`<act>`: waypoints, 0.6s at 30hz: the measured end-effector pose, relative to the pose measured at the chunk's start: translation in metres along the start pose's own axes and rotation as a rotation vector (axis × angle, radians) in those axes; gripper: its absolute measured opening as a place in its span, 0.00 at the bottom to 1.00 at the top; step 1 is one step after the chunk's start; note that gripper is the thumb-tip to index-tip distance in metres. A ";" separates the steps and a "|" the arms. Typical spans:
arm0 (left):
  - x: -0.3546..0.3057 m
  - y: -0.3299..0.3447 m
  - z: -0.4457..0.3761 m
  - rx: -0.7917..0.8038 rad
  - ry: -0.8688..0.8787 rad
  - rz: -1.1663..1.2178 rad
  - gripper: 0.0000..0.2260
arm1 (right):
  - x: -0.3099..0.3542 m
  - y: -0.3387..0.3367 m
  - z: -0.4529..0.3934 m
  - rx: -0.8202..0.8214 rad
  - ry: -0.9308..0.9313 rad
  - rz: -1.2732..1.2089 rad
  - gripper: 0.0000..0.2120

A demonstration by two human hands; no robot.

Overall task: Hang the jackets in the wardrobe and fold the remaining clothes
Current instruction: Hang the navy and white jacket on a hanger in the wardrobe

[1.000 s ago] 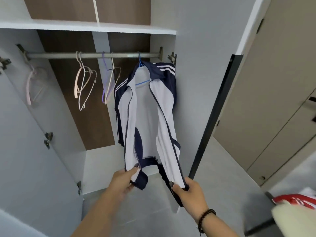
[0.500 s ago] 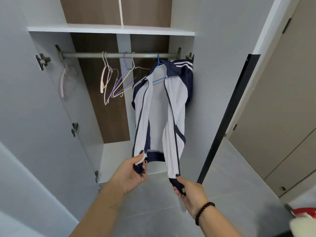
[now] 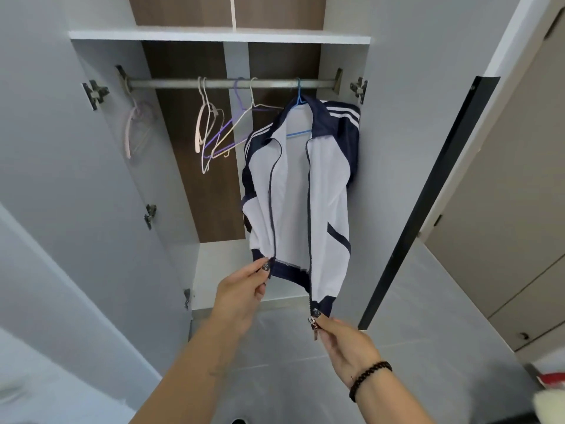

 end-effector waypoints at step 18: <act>-0.052 0.058 0.069 0.396 -0.135 0.472 0.06 | 0.030 0.115 0.059 0.547 -0.084 -0.208 0.11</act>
Point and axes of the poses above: each hand's wrist, its own z-axis away from the middle knuckle, its own y-axis out of the palm, x = y × z, the point moved 10 cm from there along -z, towards the middle knuckle, and after that the axes turned 7 degrees about x, right-handed, at the moved point
